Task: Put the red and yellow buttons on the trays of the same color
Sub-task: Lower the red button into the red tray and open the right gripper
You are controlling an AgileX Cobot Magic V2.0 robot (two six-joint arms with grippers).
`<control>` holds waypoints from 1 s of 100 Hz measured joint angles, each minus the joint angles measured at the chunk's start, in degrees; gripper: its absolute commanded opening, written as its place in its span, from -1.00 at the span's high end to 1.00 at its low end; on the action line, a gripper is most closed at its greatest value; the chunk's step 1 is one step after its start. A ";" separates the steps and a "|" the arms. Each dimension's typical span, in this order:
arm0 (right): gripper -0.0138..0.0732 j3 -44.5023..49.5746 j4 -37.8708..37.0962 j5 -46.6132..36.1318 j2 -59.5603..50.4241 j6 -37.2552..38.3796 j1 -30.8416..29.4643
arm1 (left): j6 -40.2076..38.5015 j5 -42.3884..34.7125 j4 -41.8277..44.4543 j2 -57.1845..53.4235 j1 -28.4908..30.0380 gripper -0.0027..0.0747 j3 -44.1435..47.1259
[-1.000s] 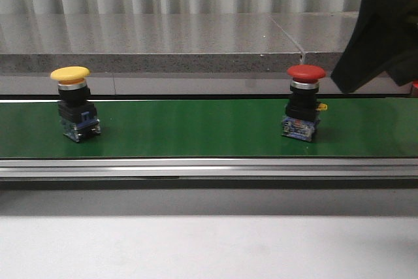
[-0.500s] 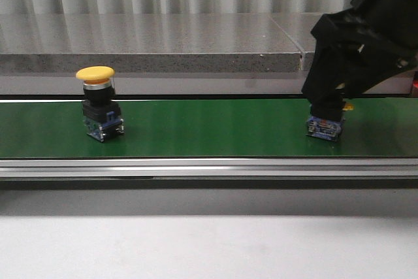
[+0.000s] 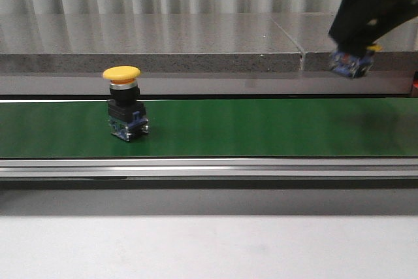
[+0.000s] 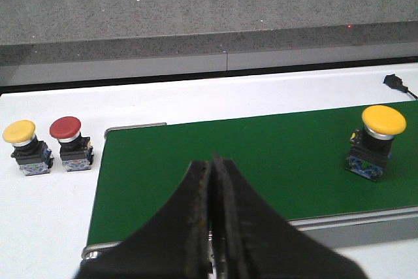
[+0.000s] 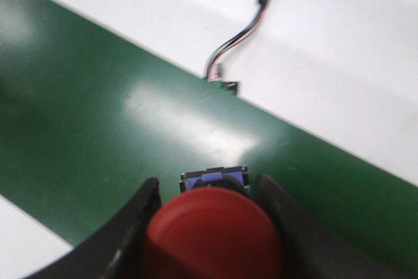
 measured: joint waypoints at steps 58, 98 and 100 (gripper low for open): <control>0.31 -20.49 -2.50 -3.22 10.88 9.81 -35.49 | 0.00 0.00 0.00 0.00 0.00 0.98 0.00; 0.31 -25.65 -2.55 -4.40 25.61 9.95 -35.46 | 0.00 0.00 0.00 0.00 0.00 0.98 0.00; 0.31 -25.97 -2.55 -4.52 26.30 9.95 -35.46 | 0.00 0.00 0.00 0.00 0.00 0.98 0.00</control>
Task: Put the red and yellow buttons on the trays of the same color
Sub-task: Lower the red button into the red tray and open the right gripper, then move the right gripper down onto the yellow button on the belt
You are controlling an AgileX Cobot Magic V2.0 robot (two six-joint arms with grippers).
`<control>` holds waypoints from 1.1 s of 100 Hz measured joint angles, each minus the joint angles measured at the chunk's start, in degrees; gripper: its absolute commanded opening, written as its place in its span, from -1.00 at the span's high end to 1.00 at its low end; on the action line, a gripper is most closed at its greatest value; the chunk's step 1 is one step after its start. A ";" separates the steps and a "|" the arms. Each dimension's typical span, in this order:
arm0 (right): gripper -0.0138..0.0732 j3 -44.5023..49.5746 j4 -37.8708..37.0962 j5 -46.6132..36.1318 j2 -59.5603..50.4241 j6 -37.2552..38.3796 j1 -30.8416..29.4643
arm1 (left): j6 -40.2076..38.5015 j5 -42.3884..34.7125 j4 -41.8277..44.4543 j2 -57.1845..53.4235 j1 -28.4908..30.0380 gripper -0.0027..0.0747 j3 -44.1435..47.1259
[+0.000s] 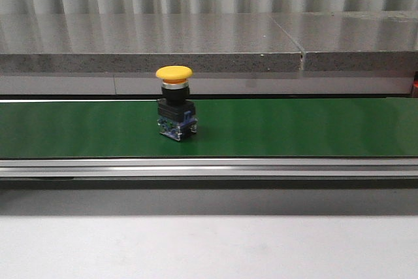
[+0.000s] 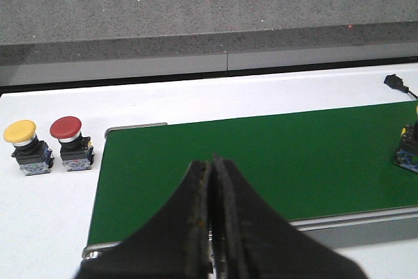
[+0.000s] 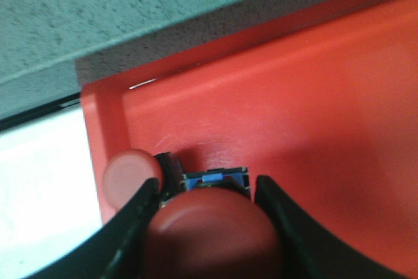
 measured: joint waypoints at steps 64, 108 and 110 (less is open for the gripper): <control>0.31 -7.88 0.00 -1.77 12.60 0.13 0.00 | 0.00 0.00 0.00 0.00 0.00 0.98 0.00; 0.04 -9.49 0.11 -2.56 15.32 0.26 0.00 | 0.00 0.00 0.00 0.00 0.00 0.98 0.00; 0.00 -9.49 0.11 -2.56 15.32 0.26 0.00 | 0.00 0.00 0.00 0.00 0.00 0.98 0.00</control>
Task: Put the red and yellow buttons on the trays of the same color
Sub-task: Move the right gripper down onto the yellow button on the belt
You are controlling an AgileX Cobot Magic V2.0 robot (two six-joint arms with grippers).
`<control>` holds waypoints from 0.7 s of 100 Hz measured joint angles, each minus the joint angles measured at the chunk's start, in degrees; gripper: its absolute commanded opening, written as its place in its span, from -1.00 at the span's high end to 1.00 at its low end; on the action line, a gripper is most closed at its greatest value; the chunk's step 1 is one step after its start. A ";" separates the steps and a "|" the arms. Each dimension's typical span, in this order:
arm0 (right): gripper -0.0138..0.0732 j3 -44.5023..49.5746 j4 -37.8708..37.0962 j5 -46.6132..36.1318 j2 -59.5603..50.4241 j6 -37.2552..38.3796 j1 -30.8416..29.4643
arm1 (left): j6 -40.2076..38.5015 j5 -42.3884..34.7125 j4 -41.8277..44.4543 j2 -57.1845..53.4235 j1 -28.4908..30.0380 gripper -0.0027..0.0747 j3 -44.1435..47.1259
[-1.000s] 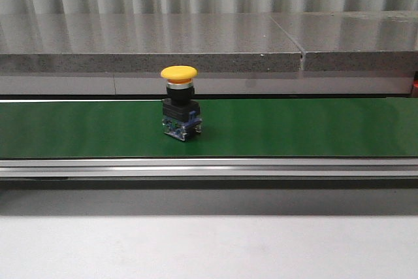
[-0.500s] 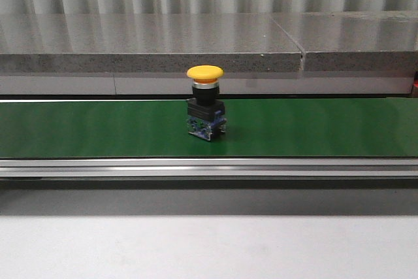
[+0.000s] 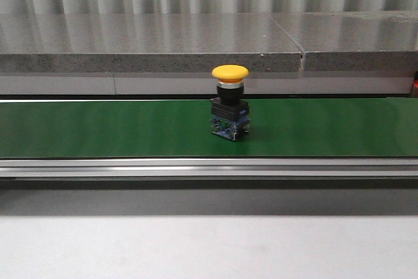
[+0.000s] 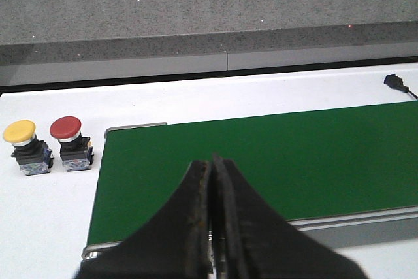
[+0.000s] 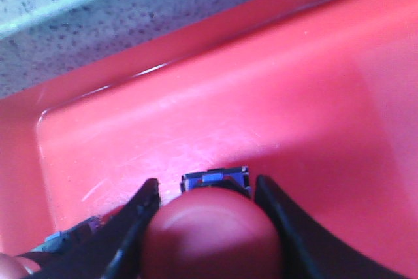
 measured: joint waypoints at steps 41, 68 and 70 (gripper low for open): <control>-0.57 -0.99 0.10 0.59 0.07 0.00 0.00 | 0.00 0.00 0.00 0.00 0.00 0.98 0.00; -0.57 -5.10 0.10 5.84 -1.87 0.00 0.00 | 0.00 0.00 0.00 0.00 0.00 0.98 0.00; -0.57 -5.19 0.10 6.19 -2.19 0.00 0.00 | 0.00 0.00 0.00 0.00 0.00 0.98 0.00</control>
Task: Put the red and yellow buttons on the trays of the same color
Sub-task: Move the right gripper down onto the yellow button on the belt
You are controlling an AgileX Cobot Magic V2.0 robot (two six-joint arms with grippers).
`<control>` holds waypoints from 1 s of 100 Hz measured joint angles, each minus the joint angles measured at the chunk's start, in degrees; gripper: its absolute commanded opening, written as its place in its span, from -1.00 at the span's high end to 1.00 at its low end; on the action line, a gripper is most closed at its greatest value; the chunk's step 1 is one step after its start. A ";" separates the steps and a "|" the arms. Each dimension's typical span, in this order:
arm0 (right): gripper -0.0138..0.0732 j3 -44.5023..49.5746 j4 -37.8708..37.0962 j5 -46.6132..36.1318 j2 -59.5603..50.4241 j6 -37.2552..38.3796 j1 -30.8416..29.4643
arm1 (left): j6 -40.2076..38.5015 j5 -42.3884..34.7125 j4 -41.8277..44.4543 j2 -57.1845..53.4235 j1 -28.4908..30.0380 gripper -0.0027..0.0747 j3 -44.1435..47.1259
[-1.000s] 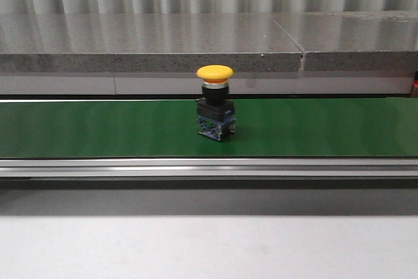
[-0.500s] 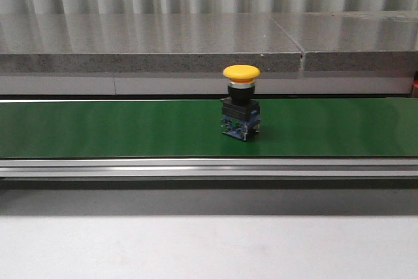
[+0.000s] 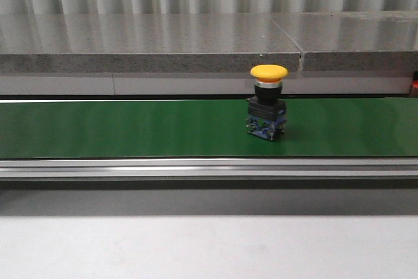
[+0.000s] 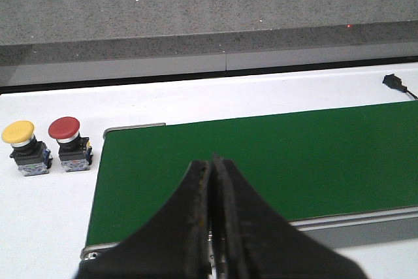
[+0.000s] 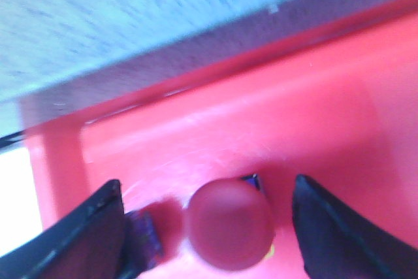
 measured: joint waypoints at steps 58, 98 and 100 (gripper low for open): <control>-0.57 8.40 0.00 9.73 -24.12 -1.27 2.92 | 0.00 0.00 0.00 0.00 0.00 0.98 0.00; -0.57 22.73 -0.47 22.93 -39.12 -3.53 14.65 | 0.00 0.00 0.00 0.00 0.00 0.98 0.00; -0.57 23.42 -0.63 23.23 -39.60 -3.53 15.34 | 0.00 0.00 0.00 0.00 0.00 0.98 0.00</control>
